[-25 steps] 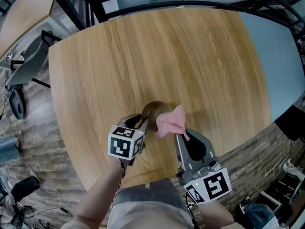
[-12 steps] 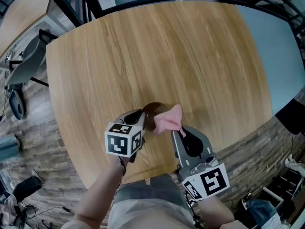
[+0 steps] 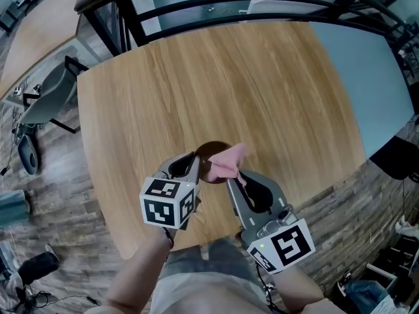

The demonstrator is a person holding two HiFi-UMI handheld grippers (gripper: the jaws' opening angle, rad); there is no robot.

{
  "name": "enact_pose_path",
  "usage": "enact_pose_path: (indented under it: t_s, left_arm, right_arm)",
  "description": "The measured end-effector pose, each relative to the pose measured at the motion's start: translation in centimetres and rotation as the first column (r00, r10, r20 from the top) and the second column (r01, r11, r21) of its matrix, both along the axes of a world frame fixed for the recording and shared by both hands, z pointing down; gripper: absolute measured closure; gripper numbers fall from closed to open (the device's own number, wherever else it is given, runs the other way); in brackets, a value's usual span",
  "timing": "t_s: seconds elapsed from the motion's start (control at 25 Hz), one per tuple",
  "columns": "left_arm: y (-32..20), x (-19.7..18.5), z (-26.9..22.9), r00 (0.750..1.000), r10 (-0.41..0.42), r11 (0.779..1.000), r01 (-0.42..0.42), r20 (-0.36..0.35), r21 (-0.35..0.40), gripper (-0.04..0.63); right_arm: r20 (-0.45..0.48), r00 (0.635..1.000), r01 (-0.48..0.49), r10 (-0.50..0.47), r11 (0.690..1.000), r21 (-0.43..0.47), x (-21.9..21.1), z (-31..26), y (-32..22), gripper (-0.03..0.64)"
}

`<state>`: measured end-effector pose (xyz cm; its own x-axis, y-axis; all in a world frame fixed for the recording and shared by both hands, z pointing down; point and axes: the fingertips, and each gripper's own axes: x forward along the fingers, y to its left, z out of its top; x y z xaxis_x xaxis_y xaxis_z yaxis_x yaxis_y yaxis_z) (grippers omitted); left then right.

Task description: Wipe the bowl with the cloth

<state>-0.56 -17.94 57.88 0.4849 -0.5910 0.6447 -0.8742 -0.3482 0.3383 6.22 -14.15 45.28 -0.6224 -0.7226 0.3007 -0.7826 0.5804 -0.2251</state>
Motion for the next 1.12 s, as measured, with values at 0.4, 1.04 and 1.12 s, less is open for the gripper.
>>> enact_pose_path:
  t_s: [0.4, 1.04, 1.12]
  left_arm:
    - [3.7, 0.1, -12.5, 1.0, 0.024, 0.98, -0.023, -0.003, 0.198, 0.583]
    - [10.3, 1.2, -20.9, 0.987, 0.086, 0.915, -0.132, 0.136, 0.381, 0.581]
    - [10.4, 0.9, -21.0, 0.985, 0.085, 0.91, -0.139, 0.152, 0.39, 0.581]
  right_arm:
    - [-0.211, 0.977, 0.052, -0.03, 0.994, 0.097, -1.7, -6.5, 2.6, 0.594]
    - [-0.477, 0.877, 0.1, -0.046, 0.991, 0.089, -3.6, -7.1, 6.1, 0.594]
    - [-0.484, 0.874, 0.089, -0.033, 0.992, 0.093, -3.8, -7.1, 5.8, 0.594]
